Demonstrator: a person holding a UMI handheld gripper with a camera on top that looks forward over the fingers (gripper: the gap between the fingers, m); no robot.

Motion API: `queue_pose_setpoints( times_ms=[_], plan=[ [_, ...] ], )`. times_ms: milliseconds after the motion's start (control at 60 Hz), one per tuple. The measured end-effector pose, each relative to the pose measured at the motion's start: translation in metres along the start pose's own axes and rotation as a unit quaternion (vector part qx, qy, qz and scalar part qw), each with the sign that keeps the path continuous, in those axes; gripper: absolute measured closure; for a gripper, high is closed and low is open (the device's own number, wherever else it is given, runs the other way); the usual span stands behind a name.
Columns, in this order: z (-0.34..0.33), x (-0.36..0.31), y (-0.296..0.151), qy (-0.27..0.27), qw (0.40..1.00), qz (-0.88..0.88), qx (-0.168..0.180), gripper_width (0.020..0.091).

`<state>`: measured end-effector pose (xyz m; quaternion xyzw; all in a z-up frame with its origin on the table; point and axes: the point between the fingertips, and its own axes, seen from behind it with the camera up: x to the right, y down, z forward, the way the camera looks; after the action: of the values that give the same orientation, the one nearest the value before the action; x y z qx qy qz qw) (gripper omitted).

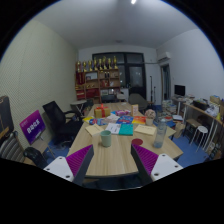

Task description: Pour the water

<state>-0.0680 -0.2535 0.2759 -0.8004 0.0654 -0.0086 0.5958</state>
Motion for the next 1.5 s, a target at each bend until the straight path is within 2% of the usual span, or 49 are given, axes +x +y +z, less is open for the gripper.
queue_pose_setpoints(
  times_ms=[133,233,417,550,817,883,1183,1250,1283,1367,1383,1500],
  plan=[
    [-0.007,-0.004,0.002,0.018,1.000,0.000,0.006,0.0275],
    [0.000,0.027,0.002,0.036,0.999,-0.003,0.013,0.0276],
    [0.051,0.136,0.009,0.082,0.996,-0.030,0.028,0.0277],
    [0.128,0.217,0.022,0.098,0.994,-0.029,0.033,0.0277],
    [0.287,0.312,0.060,0.083,0.995,-0.035,0.032,0.0276],
    [0.307,0.321,0.060,0.075,0.996,-0.021,0.044,0.0276],
    [0.380,0.343,0.071,0.059,0.997,-0.005,0.048,0.0287],
    [0.392,0.338,0.078,0.050,0.998,-0.001,0.037,0.0529],
    [0.393,0.341,0.074,0.062,0.997,-0.006,0.049,0.0538],
    [0.396,0.338,0.075,0.068,0.996,-0.022,0.050,0.0569],
    [0.396,0.338,0.075,0.068,0.996,-0.020,0.048,0.0598],
    [0.395,0.339,0.080,0.070,0.997,-0.003,0.014,0.0642]
  ],
)
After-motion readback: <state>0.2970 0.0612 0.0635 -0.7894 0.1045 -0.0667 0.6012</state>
